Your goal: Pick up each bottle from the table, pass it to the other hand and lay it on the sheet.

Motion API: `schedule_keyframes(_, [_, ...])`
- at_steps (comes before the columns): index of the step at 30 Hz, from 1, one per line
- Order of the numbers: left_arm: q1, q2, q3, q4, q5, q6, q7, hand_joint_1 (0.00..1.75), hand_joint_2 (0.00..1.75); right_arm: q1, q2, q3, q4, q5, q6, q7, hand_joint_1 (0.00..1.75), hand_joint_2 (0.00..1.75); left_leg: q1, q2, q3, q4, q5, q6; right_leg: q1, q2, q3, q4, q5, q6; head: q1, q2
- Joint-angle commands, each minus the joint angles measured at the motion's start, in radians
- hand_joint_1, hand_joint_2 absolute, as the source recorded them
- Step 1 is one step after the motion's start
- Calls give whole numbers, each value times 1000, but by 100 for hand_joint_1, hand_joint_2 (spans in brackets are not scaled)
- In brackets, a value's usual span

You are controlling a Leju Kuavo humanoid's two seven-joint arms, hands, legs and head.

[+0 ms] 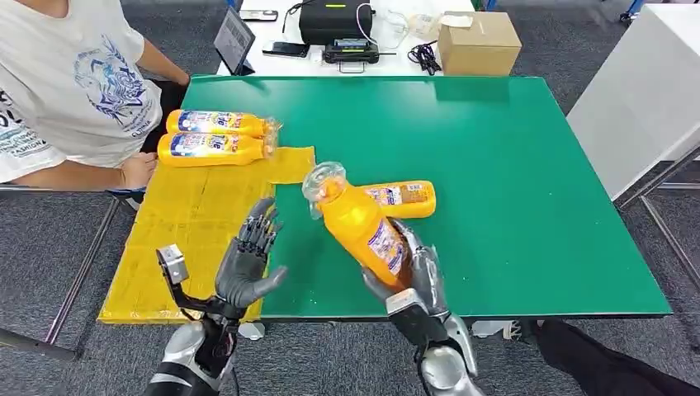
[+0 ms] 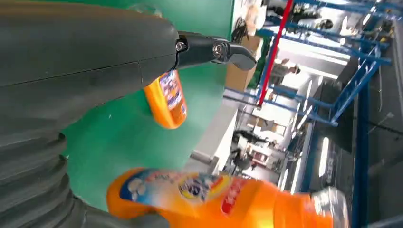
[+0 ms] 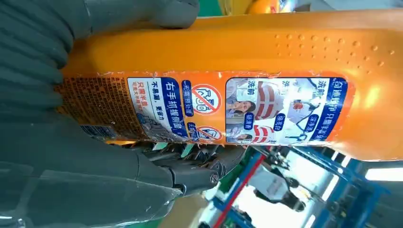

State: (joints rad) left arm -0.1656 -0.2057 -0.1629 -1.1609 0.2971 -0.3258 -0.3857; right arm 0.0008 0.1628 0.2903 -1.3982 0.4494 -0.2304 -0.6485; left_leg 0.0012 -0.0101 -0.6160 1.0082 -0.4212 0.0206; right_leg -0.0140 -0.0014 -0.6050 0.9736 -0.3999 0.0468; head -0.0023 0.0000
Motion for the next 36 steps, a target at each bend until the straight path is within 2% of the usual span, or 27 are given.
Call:
schedule_keyframes(1, [-39,44,-67,107,18,-9,14,0,175,-65,40,100,223,12,13,-4,175,175,0,3,4,-1,-1,-1,1,2,4,-1,0,-1,0,0])
schedule_keyframes(10, [-45,47,-65,137,-22,26,-3,0,175,-96,48,200,296,21,61,15,175,175,0,1,5,-1,-1,-1,1,1,4,-1,-1,-1,0,0])
schedule_keyframes(12, [-54,41,-57,162,-14,15,-2,0,175,-106,57,238,345,9,107,16,175,175,1,2,6,-1,-1,-1,1,2,5,-1,-1,-2,0,0])
schedule_keyframes(18, [-70,36,-44,196,20,-21,1,0,175,-129,52,316,427,17,127,10,175,175,1,1,6,-1,-1,-1,1,0,5,-2,-1,-2,0,0])
schedule_keyframes(23, [-53,42,-43,186,114,-127,37,0,175,-146,48,300,470,13,130,24,175,175,1,1,4,-1,0,-1,1,0,3,-1,-1,-1,0,0])
schedule_keyframes(36, [-32,59,-74,176,111,-156,34,0,175,-143,44,248,439,1,123,20,175,175,1,1,5,-1,-1,-1,1,0,5,-1,-1,-2,0,0])
